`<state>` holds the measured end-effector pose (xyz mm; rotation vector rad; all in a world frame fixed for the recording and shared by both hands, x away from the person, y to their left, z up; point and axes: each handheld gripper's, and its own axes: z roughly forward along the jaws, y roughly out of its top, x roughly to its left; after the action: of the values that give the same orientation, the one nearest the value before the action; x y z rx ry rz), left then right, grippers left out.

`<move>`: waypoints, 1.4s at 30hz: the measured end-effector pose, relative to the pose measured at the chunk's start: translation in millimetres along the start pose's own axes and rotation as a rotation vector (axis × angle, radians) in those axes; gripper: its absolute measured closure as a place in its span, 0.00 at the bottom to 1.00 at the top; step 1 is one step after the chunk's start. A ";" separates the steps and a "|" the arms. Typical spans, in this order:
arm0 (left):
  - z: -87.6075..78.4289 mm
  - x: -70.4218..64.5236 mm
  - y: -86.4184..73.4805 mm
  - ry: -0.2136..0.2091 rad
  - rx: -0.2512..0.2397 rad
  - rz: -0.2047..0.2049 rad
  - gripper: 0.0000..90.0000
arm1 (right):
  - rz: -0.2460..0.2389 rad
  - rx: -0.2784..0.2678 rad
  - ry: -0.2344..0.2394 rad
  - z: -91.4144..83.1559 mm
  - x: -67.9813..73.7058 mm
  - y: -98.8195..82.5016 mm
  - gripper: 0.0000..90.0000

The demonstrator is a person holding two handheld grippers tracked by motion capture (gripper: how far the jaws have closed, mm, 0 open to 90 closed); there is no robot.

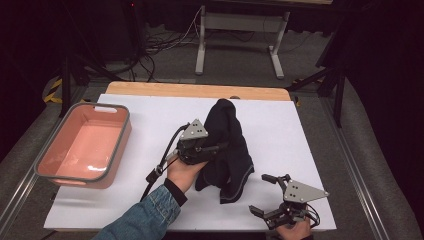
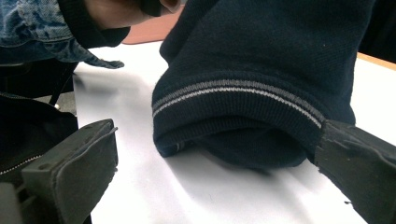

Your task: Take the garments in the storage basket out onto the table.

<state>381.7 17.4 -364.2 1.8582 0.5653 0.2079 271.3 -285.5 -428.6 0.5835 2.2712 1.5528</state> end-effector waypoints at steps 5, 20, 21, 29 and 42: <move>4.1 4.1 -5.9 0.024 0.034 0.004 0.74 | 0.002 0.001 0.001 0.2 0.1 0.0 0.00; 4.9 20.5 -23.2 0.046 0.065 -0.030 0.71 | 0.006 0.004 0.006 1.2 -0.4 -0.5 0.00; 4.3 21.6 -23.8 0.049 0.068 -0.025 0.70 | 0.006 0.005 0.006 1.2 -0.4 -0.5 0.00; -2.9 28.8 -29.7 0.061 0.085 -0.037 0.66 | 0.005 0.005 0.007 1.3 -0.3 -0.4 0.00; -15.3 43.3 -44.2 0.076 0.137 -0.047 0.40 | 0.002 0.007 0.007 1.5 0.3 0.0 0.00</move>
<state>400.7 62.3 -405.3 1.9737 0.6894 0.2137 271.8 -284.1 -429.2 0.5832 2.2826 1.5511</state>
